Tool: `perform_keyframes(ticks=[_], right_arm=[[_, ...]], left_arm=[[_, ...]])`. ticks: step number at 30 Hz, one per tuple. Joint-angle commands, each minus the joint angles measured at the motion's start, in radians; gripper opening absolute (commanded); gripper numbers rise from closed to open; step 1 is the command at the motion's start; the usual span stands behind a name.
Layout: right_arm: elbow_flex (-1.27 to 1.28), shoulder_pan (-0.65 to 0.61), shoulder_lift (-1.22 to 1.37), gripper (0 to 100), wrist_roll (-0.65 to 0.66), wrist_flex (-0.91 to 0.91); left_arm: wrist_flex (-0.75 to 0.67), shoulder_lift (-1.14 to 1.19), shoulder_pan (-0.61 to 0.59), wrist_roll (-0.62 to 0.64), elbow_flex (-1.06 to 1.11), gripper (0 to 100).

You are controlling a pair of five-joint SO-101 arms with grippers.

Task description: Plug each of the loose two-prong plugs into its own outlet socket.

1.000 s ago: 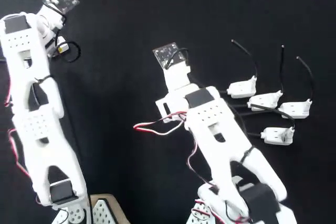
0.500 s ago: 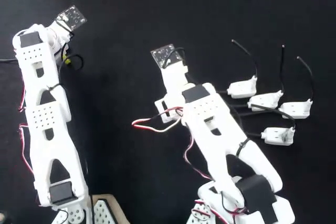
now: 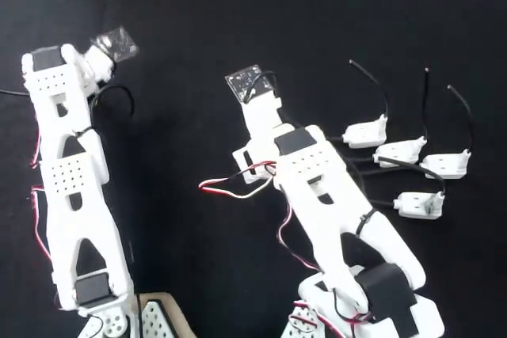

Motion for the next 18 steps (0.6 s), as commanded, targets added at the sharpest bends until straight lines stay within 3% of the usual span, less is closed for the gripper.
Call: perform_keyframes(ticks=[1,10,18], right_arm=[[-0.044,-0.003,0.001,1.2,0.008,-0.021],[-0.044,0.0,0.001,1.2,0.015,-0.021],[-0.044,0.002,0.001,1.2,0.034,-0.021]], left_arm=[[0.089,-0.029,-0.005,0.023,-0.102,3],[0.092,-0.038,0.028,0.152,-0.113,3],[0.092,-0.259,0.001,0.313,-0.116,3]])
